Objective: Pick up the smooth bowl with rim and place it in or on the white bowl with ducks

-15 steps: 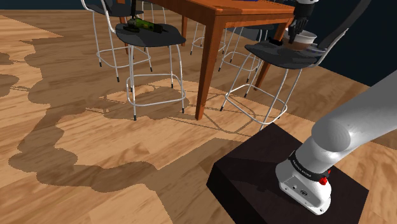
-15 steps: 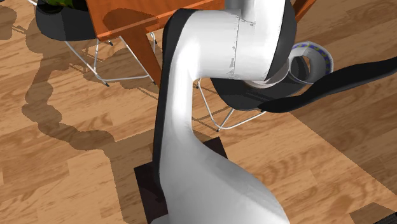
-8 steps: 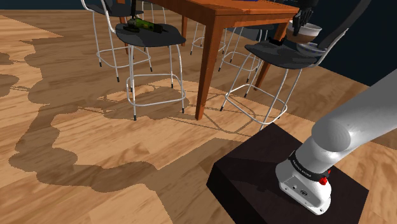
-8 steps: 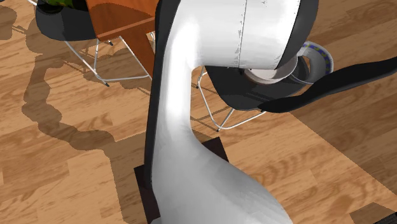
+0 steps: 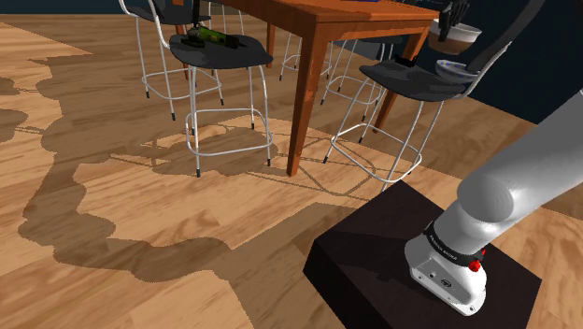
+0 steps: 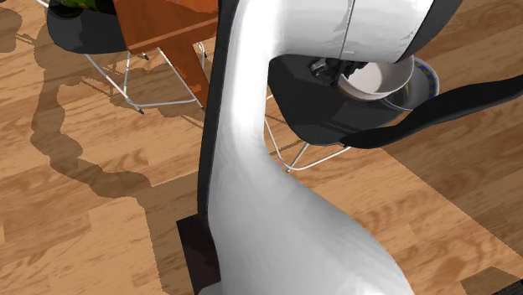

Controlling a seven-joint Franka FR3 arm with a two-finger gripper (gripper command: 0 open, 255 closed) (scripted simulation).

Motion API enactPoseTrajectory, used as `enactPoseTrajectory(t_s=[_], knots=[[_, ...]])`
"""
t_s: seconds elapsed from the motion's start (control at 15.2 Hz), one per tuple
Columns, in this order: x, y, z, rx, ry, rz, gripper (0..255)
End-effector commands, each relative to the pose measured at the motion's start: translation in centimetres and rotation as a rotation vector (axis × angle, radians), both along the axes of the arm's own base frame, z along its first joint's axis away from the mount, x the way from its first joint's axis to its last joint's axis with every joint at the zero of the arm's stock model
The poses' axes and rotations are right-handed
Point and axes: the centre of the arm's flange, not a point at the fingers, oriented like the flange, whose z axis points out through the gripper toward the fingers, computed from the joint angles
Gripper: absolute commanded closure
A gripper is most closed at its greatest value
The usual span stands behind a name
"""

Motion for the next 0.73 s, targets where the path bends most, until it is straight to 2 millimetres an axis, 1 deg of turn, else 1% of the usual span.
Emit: enactPoseTrajectory(t_s=[0.0,0.66], knots=[[-0.5,-2.5,0.3,-0.001,0.000,0.001,255],[-1.8,-15.6,1.1,-0.001,0.000,0.001,255]])
